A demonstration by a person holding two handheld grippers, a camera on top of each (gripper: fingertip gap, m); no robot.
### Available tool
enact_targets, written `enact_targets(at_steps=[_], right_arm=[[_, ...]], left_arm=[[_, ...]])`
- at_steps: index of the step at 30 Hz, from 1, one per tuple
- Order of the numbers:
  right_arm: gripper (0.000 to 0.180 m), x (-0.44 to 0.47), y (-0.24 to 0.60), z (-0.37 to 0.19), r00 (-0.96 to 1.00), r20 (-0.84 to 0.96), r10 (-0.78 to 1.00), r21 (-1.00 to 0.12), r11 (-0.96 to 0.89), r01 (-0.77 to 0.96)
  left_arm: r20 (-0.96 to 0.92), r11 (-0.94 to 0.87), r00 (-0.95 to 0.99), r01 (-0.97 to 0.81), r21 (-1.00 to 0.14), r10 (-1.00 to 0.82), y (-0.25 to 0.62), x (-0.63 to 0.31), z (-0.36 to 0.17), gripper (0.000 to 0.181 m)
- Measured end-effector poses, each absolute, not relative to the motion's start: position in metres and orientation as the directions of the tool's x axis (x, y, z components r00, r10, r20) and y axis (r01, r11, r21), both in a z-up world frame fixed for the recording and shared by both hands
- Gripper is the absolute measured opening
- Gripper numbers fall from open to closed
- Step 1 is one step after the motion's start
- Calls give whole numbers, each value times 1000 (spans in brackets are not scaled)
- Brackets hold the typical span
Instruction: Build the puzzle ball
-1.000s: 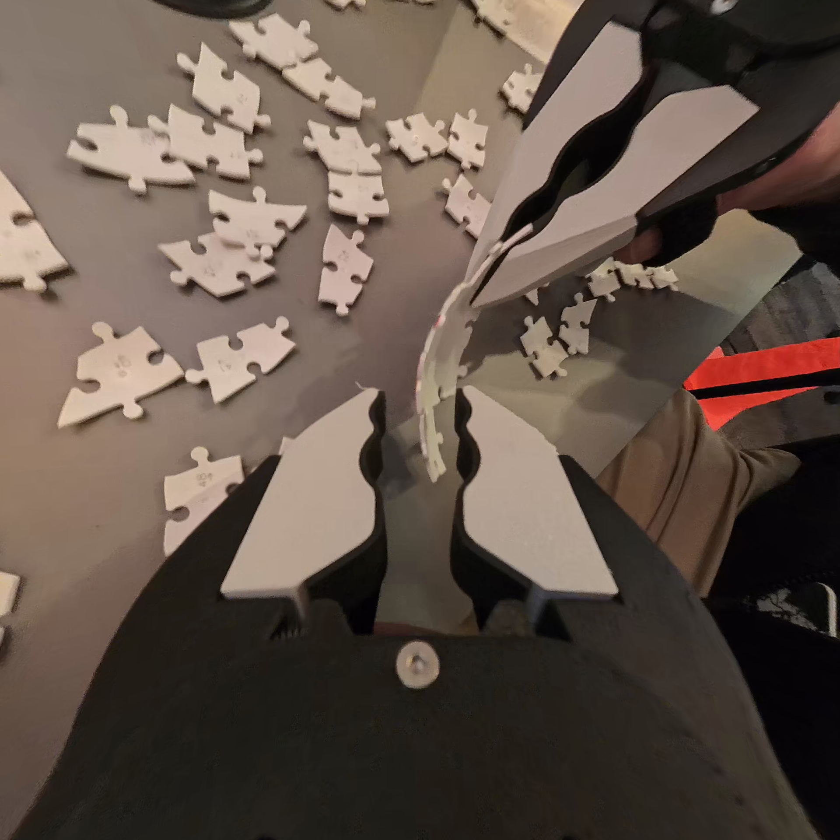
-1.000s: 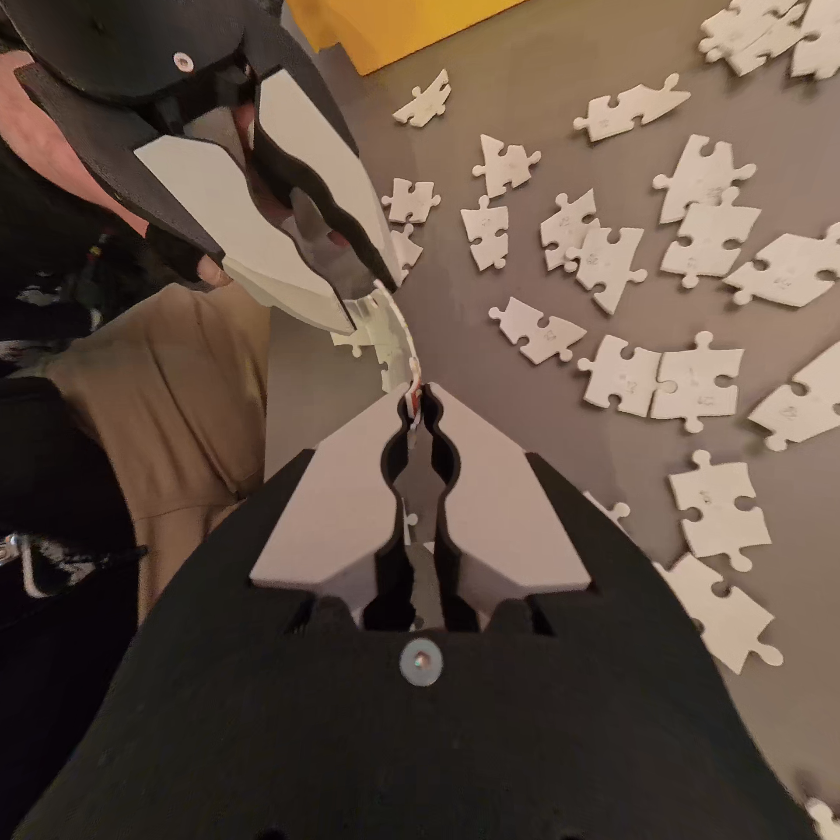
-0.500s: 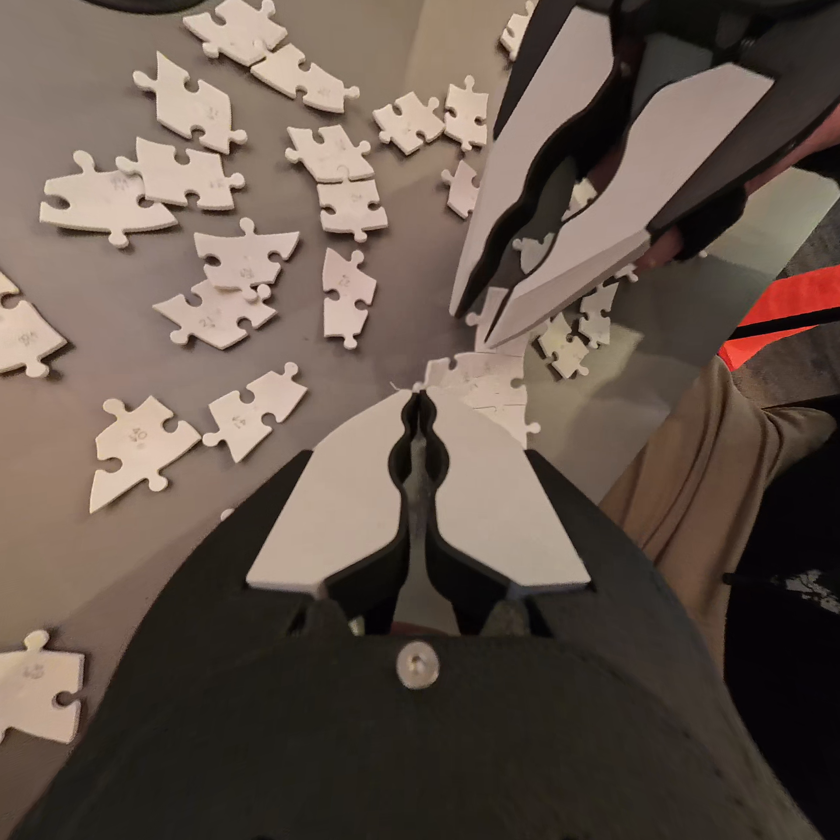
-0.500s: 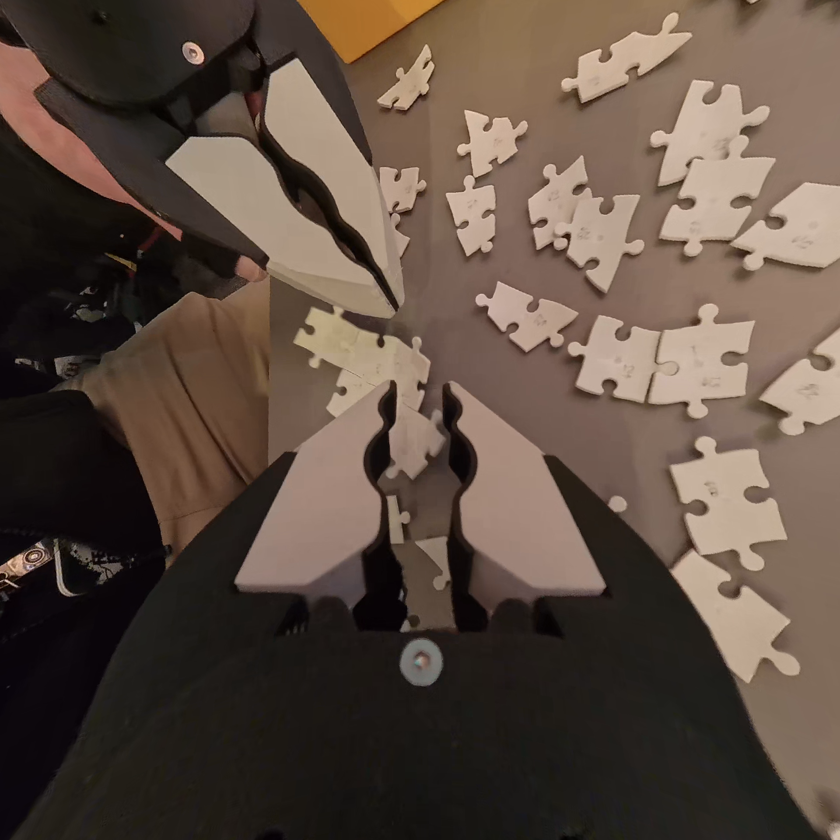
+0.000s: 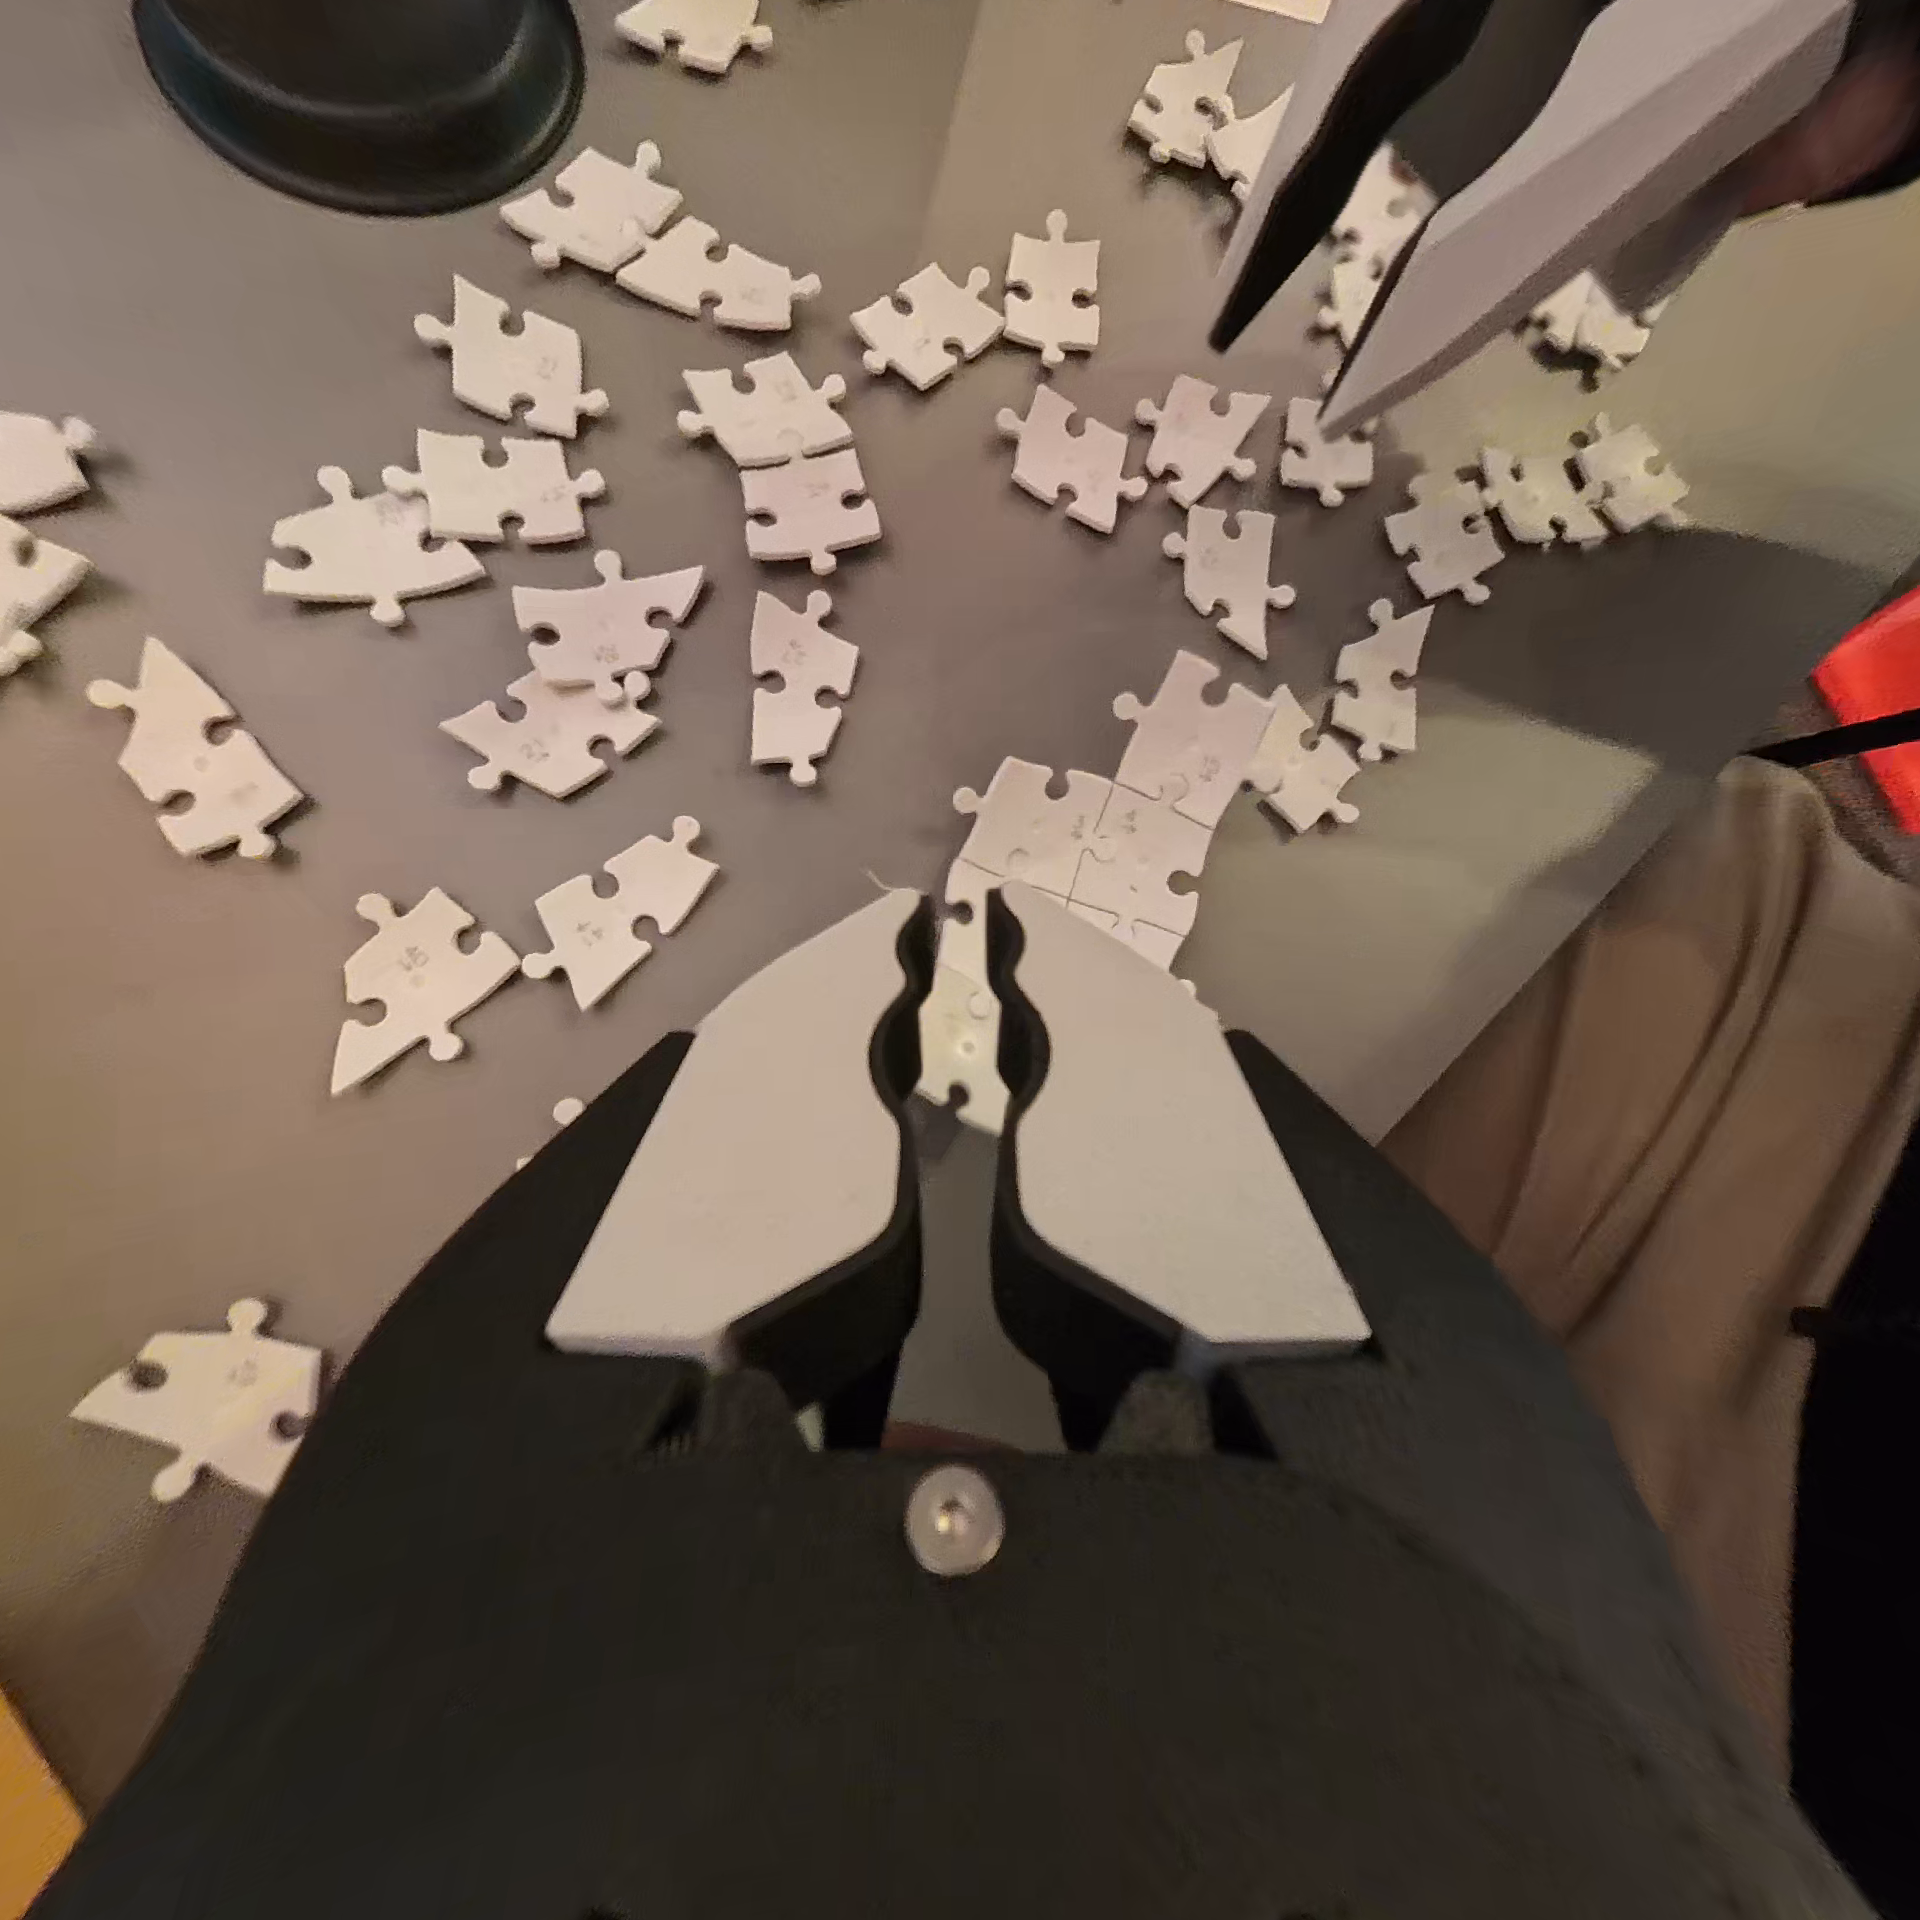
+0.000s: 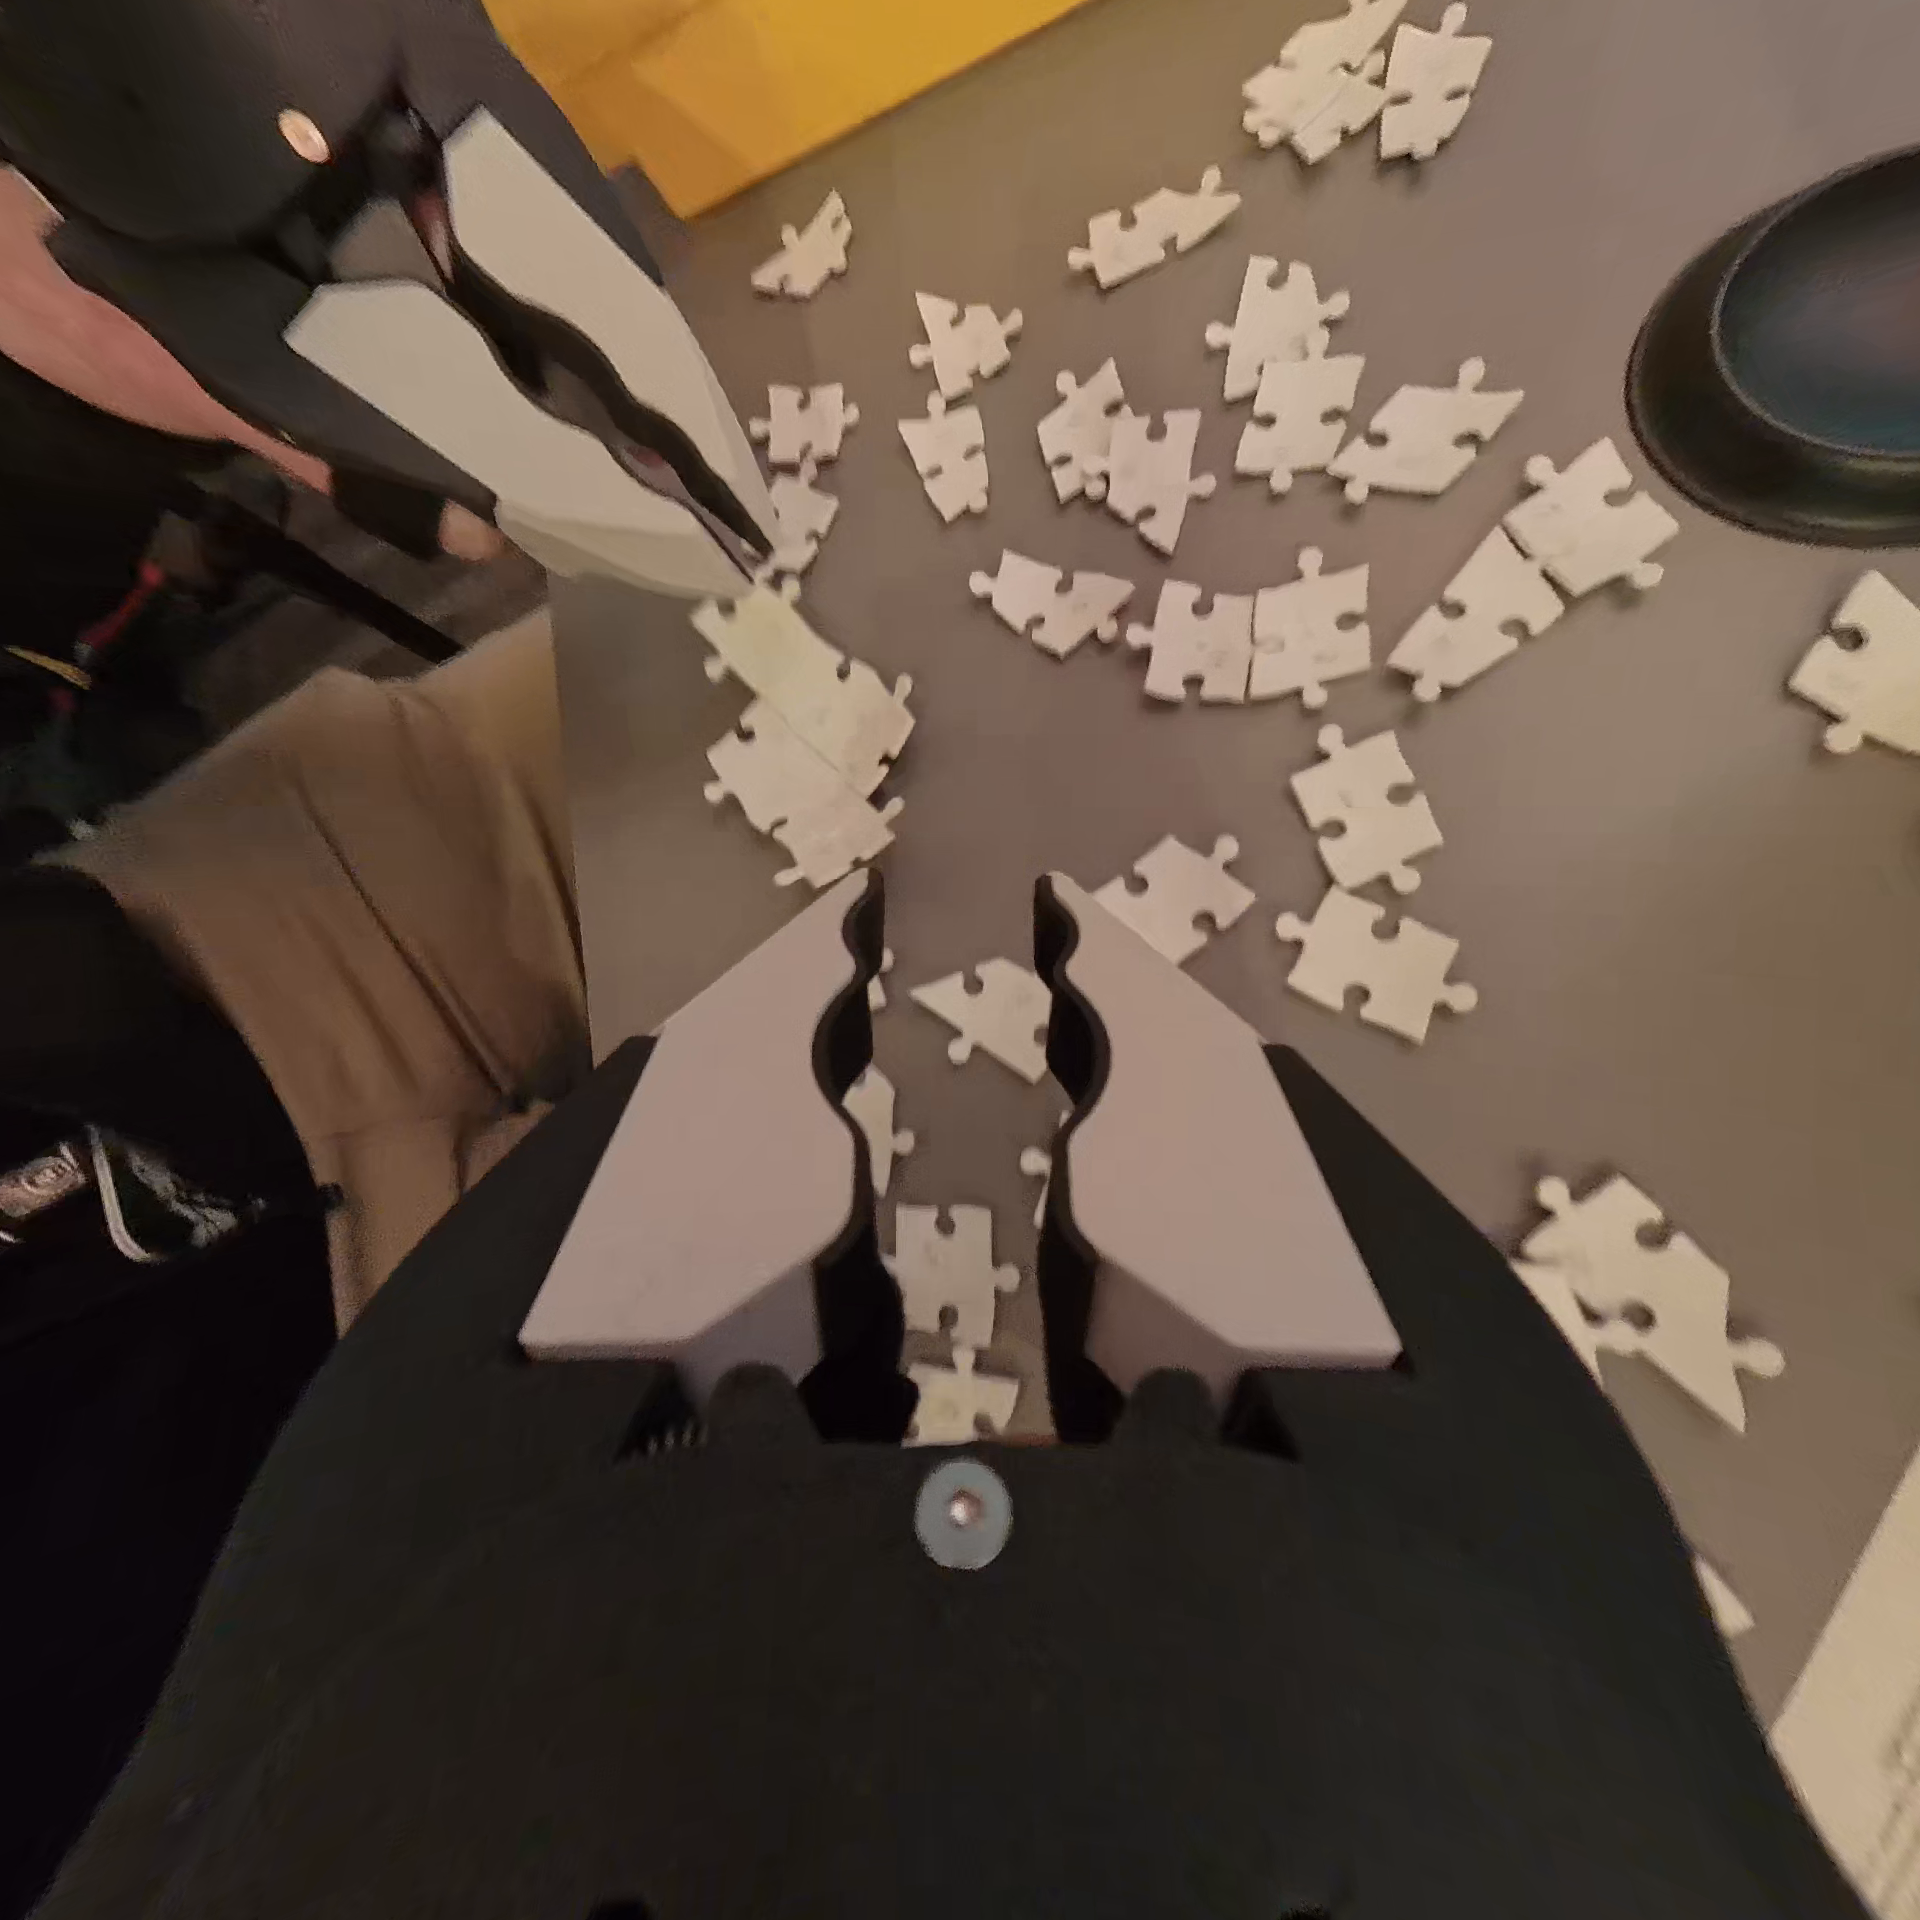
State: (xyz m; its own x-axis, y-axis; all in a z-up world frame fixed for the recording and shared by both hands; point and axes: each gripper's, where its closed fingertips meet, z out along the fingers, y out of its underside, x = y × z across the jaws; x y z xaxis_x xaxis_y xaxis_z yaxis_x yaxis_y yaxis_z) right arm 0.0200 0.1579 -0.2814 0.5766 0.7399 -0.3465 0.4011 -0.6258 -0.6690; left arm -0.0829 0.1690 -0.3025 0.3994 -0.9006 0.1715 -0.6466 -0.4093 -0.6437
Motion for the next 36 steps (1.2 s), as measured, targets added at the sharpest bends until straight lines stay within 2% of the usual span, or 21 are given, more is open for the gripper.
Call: enact_targets(at_steps=[8, 11, 14, 28, 36], right_arm=[[35, 14, 102, -309, 528, -225, 819, -601, -543, 586], [35, 2, 96, -317, 490, -128, 862, -600, -461, 654], [35, -1, 95, -330, 498, -82, 863, -562, -453, 692], [27, -1, 101, -339, 572, -66, 817, -545, -510, 666], [26, 6, 98, -339, 590, -77, 804, -545, -529, 650]], left_arm=[[93, -369, 433, -616, -696, -897, 150, -92, -294, 9], [75, -357, 439, -606, -711, -895, 144, -97, -291, 10], [59, -345, 445, -598, -724, -894, 139, -100, -289, 10], [51, -315, 454, -529, -788, -890, 147, -105, -283, 9], [-1, -241, 393, -564, -790, -919, 137, -93, -288, 9]])
